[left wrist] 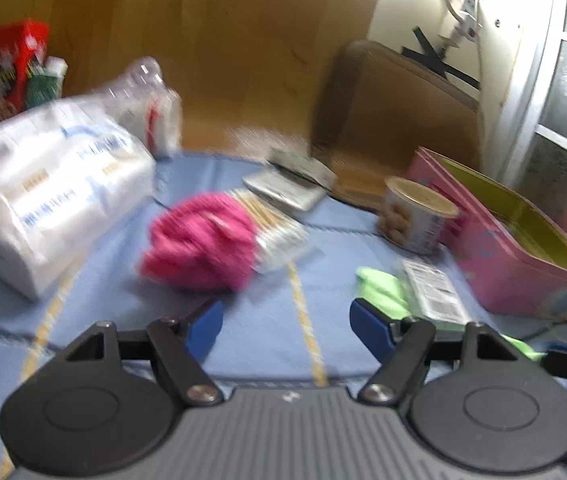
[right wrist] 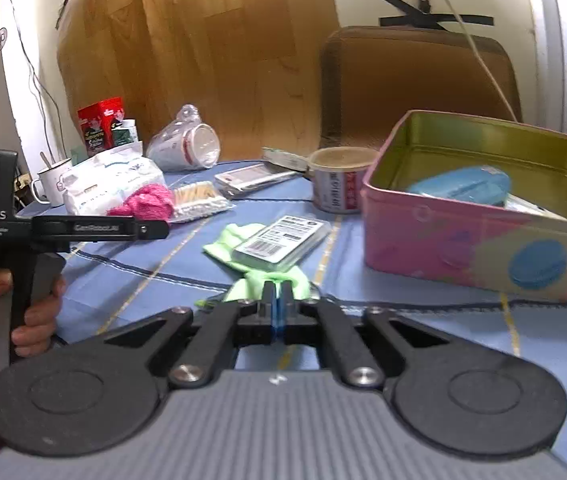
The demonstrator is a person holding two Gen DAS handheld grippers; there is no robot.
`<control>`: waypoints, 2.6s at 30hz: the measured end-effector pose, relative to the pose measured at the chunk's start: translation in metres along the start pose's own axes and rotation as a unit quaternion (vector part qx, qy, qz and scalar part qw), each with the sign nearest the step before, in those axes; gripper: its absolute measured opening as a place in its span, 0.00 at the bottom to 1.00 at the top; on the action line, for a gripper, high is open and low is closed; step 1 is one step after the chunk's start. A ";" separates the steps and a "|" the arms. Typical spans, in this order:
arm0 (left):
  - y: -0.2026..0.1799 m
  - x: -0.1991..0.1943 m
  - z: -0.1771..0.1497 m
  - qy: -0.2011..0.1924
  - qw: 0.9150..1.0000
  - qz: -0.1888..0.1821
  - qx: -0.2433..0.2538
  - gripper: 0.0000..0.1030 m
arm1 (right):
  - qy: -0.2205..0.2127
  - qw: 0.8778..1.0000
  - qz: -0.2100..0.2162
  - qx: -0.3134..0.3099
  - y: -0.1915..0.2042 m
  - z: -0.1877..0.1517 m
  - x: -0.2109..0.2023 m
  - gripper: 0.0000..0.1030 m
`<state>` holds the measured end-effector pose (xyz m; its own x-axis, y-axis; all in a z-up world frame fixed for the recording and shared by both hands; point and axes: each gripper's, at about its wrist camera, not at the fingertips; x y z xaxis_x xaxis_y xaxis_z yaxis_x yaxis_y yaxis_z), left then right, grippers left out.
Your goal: Organize soft objects
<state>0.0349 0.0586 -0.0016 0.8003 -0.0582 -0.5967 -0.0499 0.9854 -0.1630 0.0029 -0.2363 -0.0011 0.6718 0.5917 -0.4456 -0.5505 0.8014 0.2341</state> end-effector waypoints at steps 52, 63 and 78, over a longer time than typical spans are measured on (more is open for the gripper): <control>-0.102 -0.050 0.050 0.066 0.973 -0.210 0.072 0.24 | -0.077 0.980 0.059 -0.173 0.052 0.003 -0.001 0.06; -0.218 0.014 0.100 0.051 0.961 -0.245 0.116 0.24 | -0.153 0.973 -0.087 -0.147 -0.035 0.047 -0.022 0.07; -0.209 0.035 0.085 0.043 0.980 -0.168 0.096 0.26 | -0.147 0.962 -0.229 -0.031 -0.115 0.041 -0.002 0.51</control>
<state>0.1243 -0.1355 0.0788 0.6988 -0.3894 -0.6001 0.3280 0.9199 -0.2150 0.0852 -0.3262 0.0079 0.9571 0.1838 -0.2242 -0.1853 0.9826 0.0143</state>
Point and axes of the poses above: each gripper's, at about its wrist camera, not at the fingertips, and x roughly the way its jaws point, y to its left, z to its top, and after that the axes turned 10 degrees about z, right-handed
